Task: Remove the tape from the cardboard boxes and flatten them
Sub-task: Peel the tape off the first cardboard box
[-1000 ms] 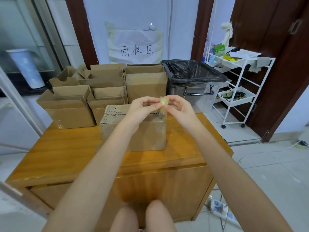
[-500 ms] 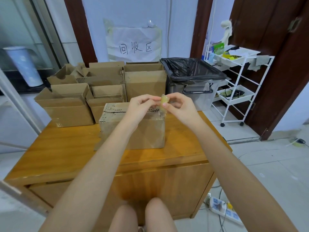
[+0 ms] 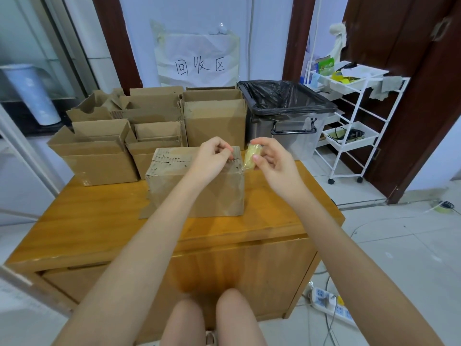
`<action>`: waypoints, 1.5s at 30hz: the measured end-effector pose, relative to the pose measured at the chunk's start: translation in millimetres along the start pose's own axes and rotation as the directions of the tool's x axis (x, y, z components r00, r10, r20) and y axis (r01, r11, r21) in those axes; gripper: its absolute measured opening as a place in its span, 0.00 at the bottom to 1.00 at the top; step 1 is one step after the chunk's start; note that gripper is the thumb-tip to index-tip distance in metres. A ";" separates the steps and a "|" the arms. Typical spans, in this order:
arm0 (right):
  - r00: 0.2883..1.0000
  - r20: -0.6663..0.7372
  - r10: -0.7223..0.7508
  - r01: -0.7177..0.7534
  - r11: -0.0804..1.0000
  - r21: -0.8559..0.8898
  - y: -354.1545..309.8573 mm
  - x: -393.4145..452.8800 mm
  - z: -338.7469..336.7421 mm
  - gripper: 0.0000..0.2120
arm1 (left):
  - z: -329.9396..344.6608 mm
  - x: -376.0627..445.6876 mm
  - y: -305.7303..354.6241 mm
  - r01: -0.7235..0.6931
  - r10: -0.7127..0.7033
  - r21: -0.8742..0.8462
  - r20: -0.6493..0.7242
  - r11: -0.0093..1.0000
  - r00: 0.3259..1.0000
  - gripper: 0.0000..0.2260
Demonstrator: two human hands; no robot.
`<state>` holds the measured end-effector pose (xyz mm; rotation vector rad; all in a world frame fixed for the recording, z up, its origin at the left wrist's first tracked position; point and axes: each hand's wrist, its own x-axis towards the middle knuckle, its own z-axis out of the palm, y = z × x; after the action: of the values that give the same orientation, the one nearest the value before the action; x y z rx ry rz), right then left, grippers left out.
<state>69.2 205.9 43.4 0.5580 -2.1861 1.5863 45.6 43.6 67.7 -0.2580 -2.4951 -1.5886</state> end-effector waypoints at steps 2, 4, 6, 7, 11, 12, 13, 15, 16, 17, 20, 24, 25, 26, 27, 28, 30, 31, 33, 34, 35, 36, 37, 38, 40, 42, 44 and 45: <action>0.998 0.066 0.026 -0.020 0.996 -0.085 1.1 1.2 1.3 0.12 | 0.5 0.1 -0.4 0.000 0.000 0.011 0.009 1.000 1.000 0.06; 0.985 0.165 0.044 -0.013 0.982 -0.186 1.9 3.2 1.4 0.19 | 1.5 0.3 -1.0 0.006 -0.007 0.025 0.017 1.000 1.000 0.06; 0.966 0.256 0.020 0.074 0.934 -0.350 6.0 5.5 -0.4 0.29 | 2.0 0.4 -1.5 0.019 -0.020 0.038 0.017 0.999 1.000 0.05; 0.962 0.272 -0.003 0.122 0.899 -0.420 8.5 6.4 -1.6 0.31 | 2.0 0.1 -1.1 0.023 -0.024 0.043 0.017 0.999 1.000 0.05; 0.972 0.198 -0.129 0.217 0.815 -0.537 11.5 7.9 -7.8 0.30 | 1.8 -0.2 -0.4 0.015 -0.017 0.060 0.027 0.998 0.999 0.04; 0.967 0.184 -0.178 0.252 0.792 -0.555 10.6 7.9 -8.2 0.30 | 1.5 -0.1 -0.8 0.014 -0.016 0.066 0.029 0.998 0.999 0.05; 0.956 0.179 -0.234 0.295 0.759 -0.581 9.5 8.0 -8.5 0.31 | 1.3 -0.2 -1.0 0.011 -0.013 0.072 0.028 0.997 1.000 0.05; 0.921 0.195 -0.337 0.379 0.668 -0.641 8.9 7.6 -8.7 0.32 | 1.4 1.4 -2.8 0.001 -0.004 0.099 0.024 0.995 1.000 0.05; 0.904 0.202 -0.377 0.409 0.623 -0.667 8.7 7.2 -9.1 0.32 | 1.6 2.6 -3.7 -0.003 0.001 0.119 0.023 0.993 1.000 0.05; 0.887 0.205 -0.414 0.431 0.585 -0.687 9.6 6.6 -9.8 0.32 | 1.9 3.6 -4.0 -0.008 0.005 0.134 0.022 0.991 1.000 0.05; 0.832 0.197 -0.518 0.486 0.511 -0.709 13.2 2.4 -11.4 0.28 | 3.3 6.1 -4.8 -0.018 0.016 0.167 0.017 0.986 1.000 0.04; 0.797 0.176 -0.577 0.506 0.481 -0.716 15.8 -8.3 -8.7 0.25 | 5.3 7.8 -5.0 -0.031 0.027 0.209 0.023 0.978 0.999 0.04; 0.799 0.162 -0.579 0.502 0.495 -0.709 17.1 -11.8 -8.3 0.23 | 4.8 8.3 -4.4 -0.026 0.020 0.203 0.029 0.979 0.999 0.04; 0.801 0.152 -0.579 0.502 0.512 -0.697 18.6 -15.6 -8.3 0.21 | 3.9 9.0 -4.1 -0.013 0.006 0.189 0.033 0.982 0.999 0.03; 0.800 0.149 -0.581 0.507 0.524 -0.684 20.5 -19.7 -8.6 0.19 | 2.7 9.3 -3.4 0.000 -0.007 0.171 0.037 0.985 0.999 0.03; 0.800 0.149 -0.582 0.513 0.531 -0.674 22.4 -24.1 -8.7 0.17 | 1.9 9.6 -3.1 0.010 -0.017 0.155 0.042 0.988 0.999 0.03; 0.805 0.148 -0.574 0.512 0.547 -0.662 25.9 -32.4 -7.2 0.15 | 1.8 10.3 -3.8 0.009 -0.016 0.143 0.045 0.990 0.999 0.03; 0.813 0.147 -0.564 0.506 0.558 -0.658 27.8 -35.8 -5.5 0.14 | 2.5 10.5 -4.2 0.002 -0.008 0.146 0.045 0.989 0.999 0.03; 0.827 0.148 -0.542 0.494 0.576 -0.652 30.5 -41.3 -1.2 0.15 | 4.6 10.6 -4.5 -0.009 0.003 0.149 0.045 0.989 0.999 0.03; 0.833 0.149 -0.533 0.488 0.582 -0.650 31.5 -43.6 0.9 0.15 | 5.3 10.8 -4.7 -0.012 0.005 0.145 0.047 0.989 0.999 0.03; 0.835 0.146 -0.530 0.485 0.586 -0.649 32.3 -45.4 2.7 0.15 | 5.6 10.8 -5.0 -0.014 0.007 0.141 0.048 0.990 0.999 0.03; 0.834 0.141 -0.533 0.484 0.586 -0.650 32.6 -47.0 4.5 0.15 | 5.4 10.5 -5.2 -0.017 0.010 0.136 0.051 0.991 0.999 0.03; 0.829 0.137 -0.542 0.487 0.580 -0.653 33.1 -48.5 6.8 0.16 | 4.7 9.8 -4.9 -0.022 0.015 0.132 0.057 0.991 0.998 0.03; 0.824 0.132 -0.551 0.490 0.575 -0.655 33.4 -50.0 9.5 0.16 | 3.8 8.9 -4.8 -0.030 0.022 0.128 0.064 0.991 0.998 0.03; 0.819 0.113 -0.563 0.489 0.581 -0.650 34.1 -52.0 14.8 0.16 | 1.8 7.6 -4.2 -0.047 0.038 0.117 0.078 0.992 0.996 0.04; 0.831 0.086 -0.550 0.467 0.606 -0.644 34.1 -54.1 18.2 0.16 | 0.4 6.2 -2.9 -0.054 0.044 0.104 0.090 0.993 0.995 0.05; 0.848 0.078 -0.524 0.441 0.616 -0.653 35.9 -54.6 17.8 0.17 | 0.1 5.1 -1.9 -0.055 0.045 0.094 0.098 0.994 0.994 0.06; 0.854 0.074 -0.514 0.430 0.619 -0.657 36.1 -54.5 17.1 0.17 | 0.1 4.8 -2.0 -0.055 0.045 0.091 0.102 0.994 0.994 0.06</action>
<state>95.4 205.0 -18.9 0.7022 -2.0685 0.4922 40.5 43.1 67.0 -0.3926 -2.6067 -1.4698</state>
